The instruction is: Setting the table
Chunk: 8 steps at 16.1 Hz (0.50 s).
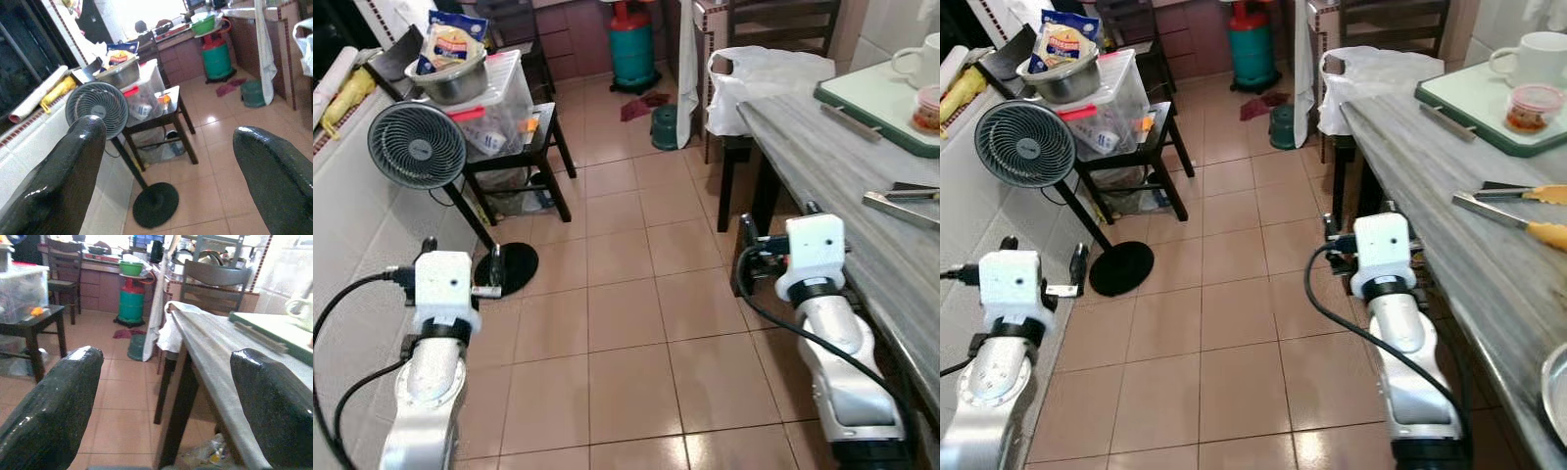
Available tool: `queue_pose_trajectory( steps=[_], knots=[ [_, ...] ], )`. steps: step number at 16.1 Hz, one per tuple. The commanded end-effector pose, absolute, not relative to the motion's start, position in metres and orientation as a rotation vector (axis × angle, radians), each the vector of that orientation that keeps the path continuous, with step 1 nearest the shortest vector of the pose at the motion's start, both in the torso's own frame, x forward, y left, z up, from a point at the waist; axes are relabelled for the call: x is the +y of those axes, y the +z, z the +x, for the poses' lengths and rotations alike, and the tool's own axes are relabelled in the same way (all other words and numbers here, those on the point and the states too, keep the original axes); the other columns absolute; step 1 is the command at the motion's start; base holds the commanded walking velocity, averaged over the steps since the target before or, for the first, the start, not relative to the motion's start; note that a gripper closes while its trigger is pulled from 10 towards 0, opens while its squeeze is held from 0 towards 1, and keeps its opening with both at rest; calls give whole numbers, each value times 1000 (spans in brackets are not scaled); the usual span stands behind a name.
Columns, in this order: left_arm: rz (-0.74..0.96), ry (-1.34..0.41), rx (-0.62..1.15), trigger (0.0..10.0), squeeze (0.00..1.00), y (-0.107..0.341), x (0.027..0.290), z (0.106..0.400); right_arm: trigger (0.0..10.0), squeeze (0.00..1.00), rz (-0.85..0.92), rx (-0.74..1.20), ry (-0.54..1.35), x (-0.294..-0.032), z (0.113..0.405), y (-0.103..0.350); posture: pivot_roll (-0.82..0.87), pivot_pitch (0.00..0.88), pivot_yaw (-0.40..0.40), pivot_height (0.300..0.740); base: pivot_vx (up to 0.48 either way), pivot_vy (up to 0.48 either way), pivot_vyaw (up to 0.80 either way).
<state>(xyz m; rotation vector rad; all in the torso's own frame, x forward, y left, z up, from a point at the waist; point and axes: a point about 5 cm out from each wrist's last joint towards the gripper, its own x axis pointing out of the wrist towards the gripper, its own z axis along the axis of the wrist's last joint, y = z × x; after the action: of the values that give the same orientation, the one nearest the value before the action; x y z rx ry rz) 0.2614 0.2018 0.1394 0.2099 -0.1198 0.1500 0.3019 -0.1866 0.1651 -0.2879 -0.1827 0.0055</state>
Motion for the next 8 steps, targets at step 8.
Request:
queue_pose_trajectory(
  steps=[8],
  knots=[
    [144,380,-97,10000,0,114,200,243,10000,133,-337,-179,209,-163,327,176,-198,7,-114,740,0,0,0]
  ],
)
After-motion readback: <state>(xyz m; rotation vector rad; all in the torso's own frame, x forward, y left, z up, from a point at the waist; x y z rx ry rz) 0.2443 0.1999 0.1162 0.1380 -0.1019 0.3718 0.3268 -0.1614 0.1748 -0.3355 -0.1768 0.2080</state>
